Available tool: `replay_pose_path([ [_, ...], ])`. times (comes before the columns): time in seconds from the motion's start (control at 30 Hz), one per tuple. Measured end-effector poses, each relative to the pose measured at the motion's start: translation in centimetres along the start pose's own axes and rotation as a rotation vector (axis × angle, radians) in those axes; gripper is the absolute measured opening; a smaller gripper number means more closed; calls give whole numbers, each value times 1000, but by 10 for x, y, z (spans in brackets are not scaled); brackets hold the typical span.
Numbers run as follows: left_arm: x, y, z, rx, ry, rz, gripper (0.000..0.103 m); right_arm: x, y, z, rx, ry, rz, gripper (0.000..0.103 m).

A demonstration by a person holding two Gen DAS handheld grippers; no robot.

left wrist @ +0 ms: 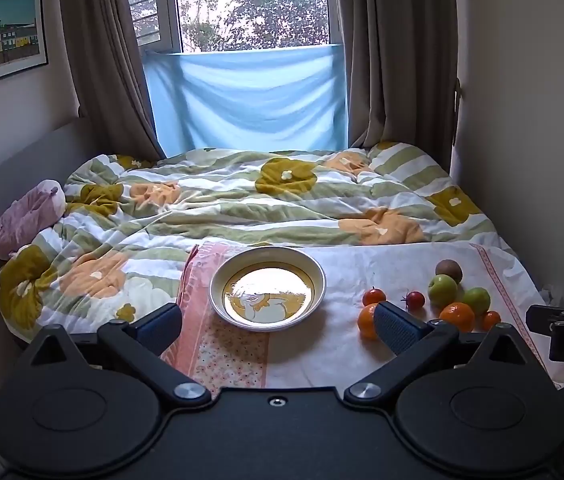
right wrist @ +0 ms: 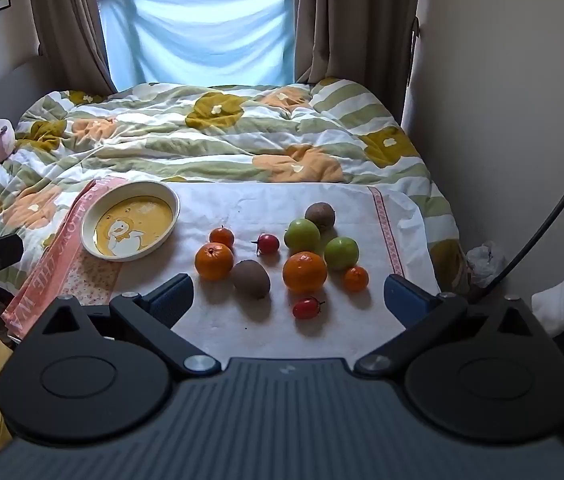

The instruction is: Organize fruits

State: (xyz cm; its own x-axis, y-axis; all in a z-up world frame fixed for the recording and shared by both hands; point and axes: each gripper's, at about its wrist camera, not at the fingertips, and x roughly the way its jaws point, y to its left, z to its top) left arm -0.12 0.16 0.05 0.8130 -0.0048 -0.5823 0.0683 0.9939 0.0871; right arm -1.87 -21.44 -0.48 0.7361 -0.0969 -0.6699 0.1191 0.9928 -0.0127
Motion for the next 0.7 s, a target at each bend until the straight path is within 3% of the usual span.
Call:
replay_pose_path([
  [0.7, 1, 5, 2, 8, -1, -28, 103, -1, 1, 4, 11, 0, -13, 103],
])
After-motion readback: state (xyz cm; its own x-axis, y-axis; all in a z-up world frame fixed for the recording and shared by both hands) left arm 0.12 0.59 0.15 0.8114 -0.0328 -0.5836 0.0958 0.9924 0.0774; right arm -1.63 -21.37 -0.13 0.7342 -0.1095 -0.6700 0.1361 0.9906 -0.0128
